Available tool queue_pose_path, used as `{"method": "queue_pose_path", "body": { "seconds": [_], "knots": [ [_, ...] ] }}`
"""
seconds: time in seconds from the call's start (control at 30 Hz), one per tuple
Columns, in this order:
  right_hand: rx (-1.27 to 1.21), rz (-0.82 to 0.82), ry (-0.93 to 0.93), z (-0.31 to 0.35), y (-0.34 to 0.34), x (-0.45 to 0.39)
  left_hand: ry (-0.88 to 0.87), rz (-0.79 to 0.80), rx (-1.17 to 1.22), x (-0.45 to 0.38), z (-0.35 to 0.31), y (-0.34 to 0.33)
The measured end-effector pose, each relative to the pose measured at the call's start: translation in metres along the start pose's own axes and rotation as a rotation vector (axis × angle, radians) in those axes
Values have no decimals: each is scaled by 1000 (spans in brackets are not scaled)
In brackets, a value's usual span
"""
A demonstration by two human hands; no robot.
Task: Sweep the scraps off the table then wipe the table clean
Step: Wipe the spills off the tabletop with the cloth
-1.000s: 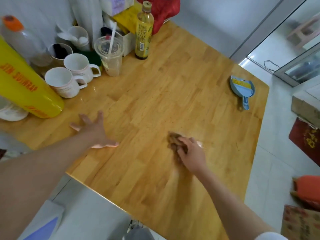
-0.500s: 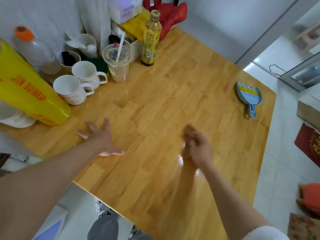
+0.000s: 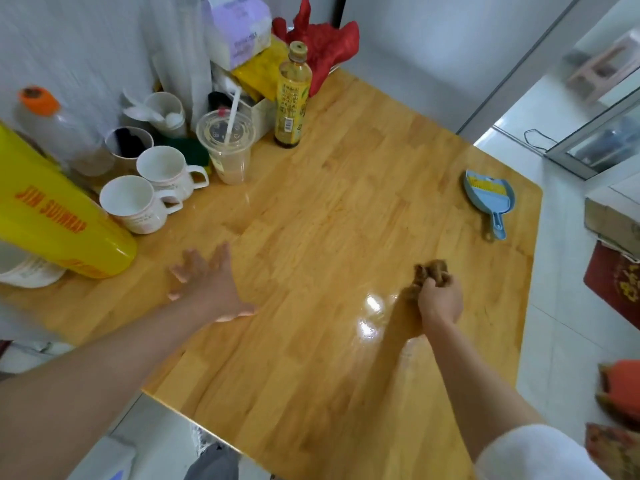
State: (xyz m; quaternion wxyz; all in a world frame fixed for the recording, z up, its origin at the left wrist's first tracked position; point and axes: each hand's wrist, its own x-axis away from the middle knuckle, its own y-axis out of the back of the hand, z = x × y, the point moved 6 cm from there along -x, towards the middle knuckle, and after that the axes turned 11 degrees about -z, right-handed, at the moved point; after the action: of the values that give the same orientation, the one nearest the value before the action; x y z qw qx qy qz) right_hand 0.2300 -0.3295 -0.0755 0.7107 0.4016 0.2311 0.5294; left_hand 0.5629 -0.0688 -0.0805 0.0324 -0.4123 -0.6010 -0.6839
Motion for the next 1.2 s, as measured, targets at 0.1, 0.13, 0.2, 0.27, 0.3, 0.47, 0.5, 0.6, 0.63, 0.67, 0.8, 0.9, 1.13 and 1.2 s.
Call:
{"method": "queue_pose_path", "body": {
  "seconds": [0.1, 0.13, 0.2, 0.27, 0.3, 0.47, 0.5, 0.6, 0.63, 0.67, 0.8, 0.9, 1.13, 1.2],
  "knots": [
    [74, 66, 182, 14, -33, 47, 15, -50, 40, -23, -4, 17],
    [41, 261, 423, 30, -53, 84, 43, -42, 26, -30, -2, 21],
    [58, 752, 969, 42, -77, 167, 77, -12, -27, -43, 0, 24],
    [33, 910, 1327, 43, -67, 172, 70, 1, -63, -49, -1, 24],
    [5, 812, 1299, 43, -61, 142, 67, 13, -73, -48, -2, 23],
    [35, -89, -35, 19, -21, -27, 84, 62, -90, -49, -5, 25],
    [56, -126, -49, 26, -27, -15, 85, 68, -95, -49, -6, 25],
    [-30, 200, 571, 74, -71, 74, 96, 88, -109, -52, -8, 26],
    [-5, 422, 848, 79, -82, 114, 101, 93, -111, -52, -8, 26],
    [43, 629, 1120, 77, -88, 142, 102, 98, -111, -52, -9, 27],
    [69, 476, 1016, 89, -76, 48, 99, 103, -84, -51, -9, 25],
    [73, -20, 104, 83, -53, -42, 108, 109, -81, -51, -10, 27],
    [111, 779, 1384, 120, -122, 158, 119, 134, -125, -45, -14, 34],
    [51, 724, 1377, 128, -117, 110, 120, 134, -99, -44, -15, 34]
  ]
}}
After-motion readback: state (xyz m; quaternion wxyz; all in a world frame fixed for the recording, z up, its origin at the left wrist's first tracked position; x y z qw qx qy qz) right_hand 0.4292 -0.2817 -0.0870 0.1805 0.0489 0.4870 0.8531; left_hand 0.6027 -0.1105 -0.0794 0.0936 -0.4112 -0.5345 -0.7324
